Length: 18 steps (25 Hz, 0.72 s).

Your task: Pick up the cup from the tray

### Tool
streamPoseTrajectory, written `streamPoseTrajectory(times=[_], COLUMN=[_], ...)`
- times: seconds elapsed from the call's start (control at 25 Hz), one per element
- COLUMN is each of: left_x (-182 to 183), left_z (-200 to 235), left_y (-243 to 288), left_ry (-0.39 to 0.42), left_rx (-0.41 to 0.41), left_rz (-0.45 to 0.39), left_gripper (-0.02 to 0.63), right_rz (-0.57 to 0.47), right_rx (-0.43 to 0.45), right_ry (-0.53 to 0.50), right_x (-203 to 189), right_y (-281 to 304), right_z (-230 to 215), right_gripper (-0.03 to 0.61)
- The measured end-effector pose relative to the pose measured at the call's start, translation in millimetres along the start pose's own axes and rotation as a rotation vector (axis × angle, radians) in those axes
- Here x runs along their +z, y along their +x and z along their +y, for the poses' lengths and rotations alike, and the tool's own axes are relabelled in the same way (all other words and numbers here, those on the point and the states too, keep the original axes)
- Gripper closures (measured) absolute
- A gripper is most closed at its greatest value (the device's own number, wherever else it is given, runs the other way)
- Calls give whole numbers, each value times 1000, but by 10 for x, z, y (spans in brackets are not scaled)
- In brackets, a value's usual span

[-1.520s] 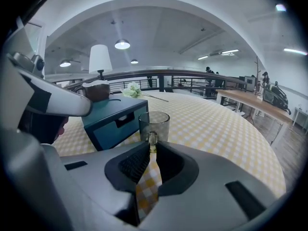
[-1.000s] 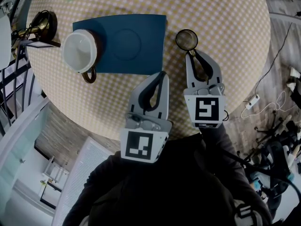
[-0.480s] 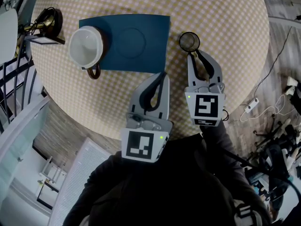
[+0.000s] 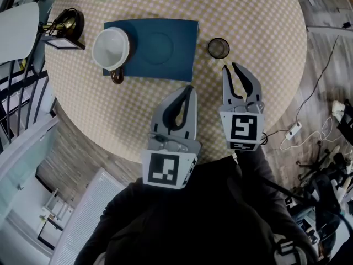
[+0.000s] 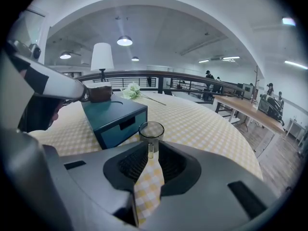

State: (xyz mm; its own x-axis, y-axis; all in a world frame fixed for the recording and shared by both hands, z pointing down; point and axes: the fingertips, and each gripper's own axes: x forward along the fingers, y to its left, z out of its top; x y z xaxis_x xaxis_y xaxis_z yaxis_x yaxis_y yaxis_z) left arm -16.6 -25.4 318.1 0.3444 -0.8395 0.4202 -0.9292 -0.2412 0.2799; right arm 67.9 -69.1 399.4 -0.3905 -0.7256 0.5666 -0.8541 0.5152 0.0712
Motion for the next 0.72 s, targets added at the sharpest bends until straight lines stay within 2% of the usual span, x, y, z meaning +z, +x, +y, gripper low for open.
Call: streamPoseTrajectory(times=[0.32,0.56,0.72], left_x=[220,430,505], left_z=[-96,-106,-83], left_y=[-327,-677,-951], left_ry=[38,46,93], left_rx=[49,107,152], left_rz=[-94,-186,-234], left_gripper=[609,609,609], right_rz=[-109,-235,-320], right_rx=[79,233,306], right_ry=[27,67,50], right_x=[317,743,998], right_y=[-341,-698,-927], right_z=[191,530,753], right_gripper=[529,541,561])
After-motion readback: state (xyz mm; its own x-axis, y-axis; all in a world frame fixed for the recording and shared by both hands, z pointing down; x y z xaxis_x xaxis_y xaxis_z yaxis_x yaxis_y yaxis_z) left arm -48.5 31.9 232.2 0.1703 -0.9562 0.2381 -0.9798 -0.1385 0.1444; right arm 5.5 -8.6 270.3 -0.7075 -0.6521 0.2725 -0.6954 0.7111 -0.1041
